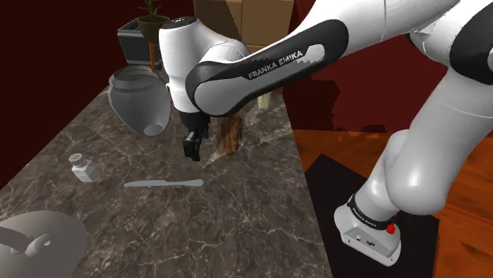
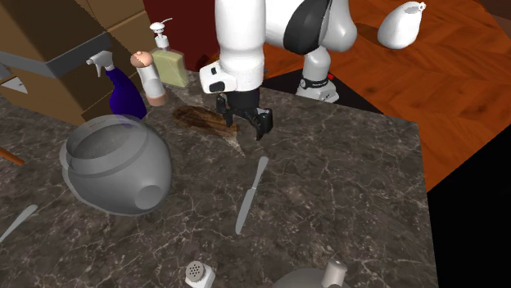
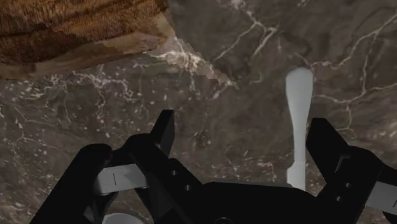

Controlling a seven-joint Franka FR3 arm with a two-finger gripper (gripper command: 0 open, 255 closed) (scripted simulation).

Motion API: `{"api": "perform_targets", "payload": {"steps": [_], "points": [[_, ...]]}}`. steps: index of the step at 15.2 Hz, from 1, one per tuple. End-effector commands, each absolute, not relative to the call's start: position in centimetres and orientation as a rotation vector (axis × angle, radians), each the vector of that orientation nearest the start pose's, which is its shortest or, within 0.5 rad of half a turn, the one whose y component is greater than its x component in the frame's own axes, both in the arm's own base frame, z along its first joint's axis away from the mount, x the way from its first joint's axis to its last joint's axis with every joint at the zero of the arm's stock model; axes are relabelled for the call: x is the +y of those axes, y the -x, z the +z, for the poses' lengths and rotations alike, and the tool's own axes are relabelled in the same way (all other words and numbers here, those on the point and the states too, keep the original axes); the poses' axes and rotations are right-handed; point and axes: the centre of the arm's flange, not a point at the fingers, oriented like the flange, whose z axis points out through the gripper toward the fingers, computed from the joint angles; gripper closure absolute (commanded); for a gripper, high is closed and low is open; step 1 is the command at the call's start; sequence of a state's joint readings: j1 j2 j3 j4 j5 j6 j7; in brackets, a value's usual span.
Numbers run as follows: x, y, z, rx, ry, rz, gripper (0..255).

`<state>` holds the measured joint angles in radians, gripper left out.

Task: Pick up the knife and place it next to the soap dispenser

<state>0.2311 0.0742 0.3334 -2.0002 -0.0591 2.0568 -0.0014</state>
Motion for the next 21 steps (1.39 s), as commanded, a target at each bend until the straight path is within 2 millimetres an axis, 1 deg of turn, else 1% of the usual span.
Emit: {"api": "perform_targets", "payload": {"steps": [1,8,9,15,16,21], "points": [[32.3,-49.0,41.2,-0.979,3.015,0.004,0],[40.7,-50.5,37.9,-1.157,2.945,-0.011,0],[40.9,-50.5,37.8,-1.162,2.943,-0.011,0],[40.8,-50.6,34.7,-1.162,2.943,-0.011,0],[40.8,-50.6,33.8,-1.162,2.943,-0.011,0],[40.8,-50.6,33.8,-1.162,2.943,-0.011,0]]}}
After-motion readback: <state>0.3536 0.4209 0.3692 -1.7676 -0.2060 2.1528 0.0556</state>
